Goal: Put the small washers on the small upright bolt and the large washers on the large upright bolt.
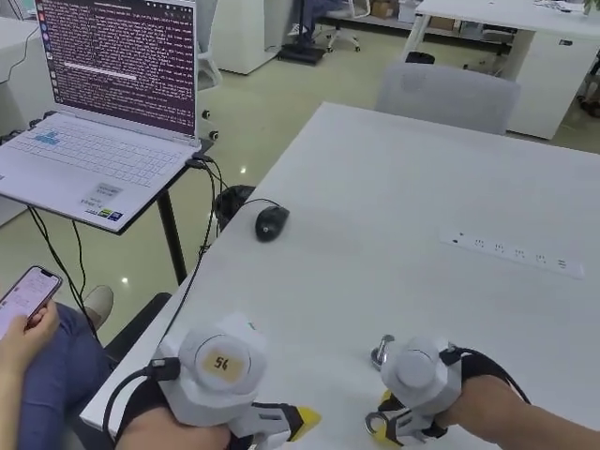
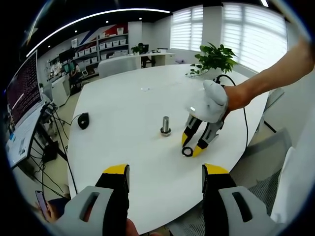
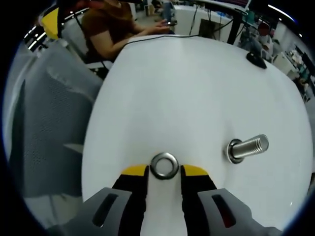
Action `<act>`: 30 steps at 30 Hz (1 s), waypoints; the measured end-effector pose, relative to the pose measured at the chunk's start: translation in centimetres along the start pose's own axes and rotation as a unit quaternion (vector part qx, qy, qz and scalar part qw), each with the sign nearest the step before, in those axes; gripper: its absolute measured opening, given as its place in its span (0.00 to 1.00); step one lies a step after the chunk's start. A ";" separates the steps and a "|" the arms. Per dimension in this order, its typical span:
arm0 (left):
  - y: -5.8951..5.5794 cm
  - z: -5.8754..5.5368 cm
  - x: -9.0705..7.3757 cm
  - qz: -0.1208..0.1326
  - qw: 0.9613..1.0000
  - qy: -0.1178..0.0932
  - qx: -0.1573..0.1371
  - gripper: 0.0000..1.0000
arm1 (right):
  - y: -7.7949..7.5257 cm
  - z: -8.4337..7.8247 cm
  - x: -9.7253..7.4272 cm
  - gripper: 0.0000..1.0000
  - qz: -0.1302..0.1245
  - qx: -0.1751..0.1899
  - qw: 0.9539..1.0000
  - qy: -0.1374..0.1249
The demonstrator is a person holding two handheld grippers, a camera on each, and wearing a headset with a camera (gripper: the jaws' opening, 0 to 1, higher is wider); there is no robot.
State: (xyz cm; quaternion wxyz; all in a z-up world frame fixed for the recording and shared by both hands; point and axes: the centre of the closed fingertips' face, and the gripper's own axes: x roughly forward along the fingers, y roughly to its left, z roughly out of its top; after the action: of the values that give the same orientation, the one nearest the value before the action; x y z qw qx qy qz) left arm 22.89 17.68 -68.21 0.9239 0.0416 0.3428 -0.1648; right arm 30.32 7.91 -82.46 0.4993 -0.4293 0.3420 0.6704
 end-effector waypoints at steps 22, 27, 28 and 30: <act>-0.4 0.2 0.3 -0.004 1.000 0.000 0.003 0.58 | -0.2 0.1 0.2 0.24 -0.048 0.066 0.997 0.000; -0.1 -0.1 0.0 0.000 1.000 0.000 0.000 0.58 | 0.0 0.1 0.2 0.23 -0.046 0.073 0.996 -0.006; -0.1 -0.2 0.0 0.001 1.000 0.001 0.000 0.58 | 0.0 0.0 0.1 0.23 -0.045 0.078 0.996 -0.010; -0.1 -0.3 -0.1 0.002 1.000 0.001 -0.003 0.58 | 0.0 0.0 -0.2 0.23 -0.046 0.083 0.995 -0.013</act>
State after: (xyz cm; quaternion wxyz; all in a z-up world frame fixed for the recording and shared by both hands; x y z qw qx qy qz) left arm 22.62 17.71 -68.38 0.9240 0.0399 0.3441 -0.1617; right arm 30.33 7.80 -82.32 0.5679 -0.3928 0.3695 0.6219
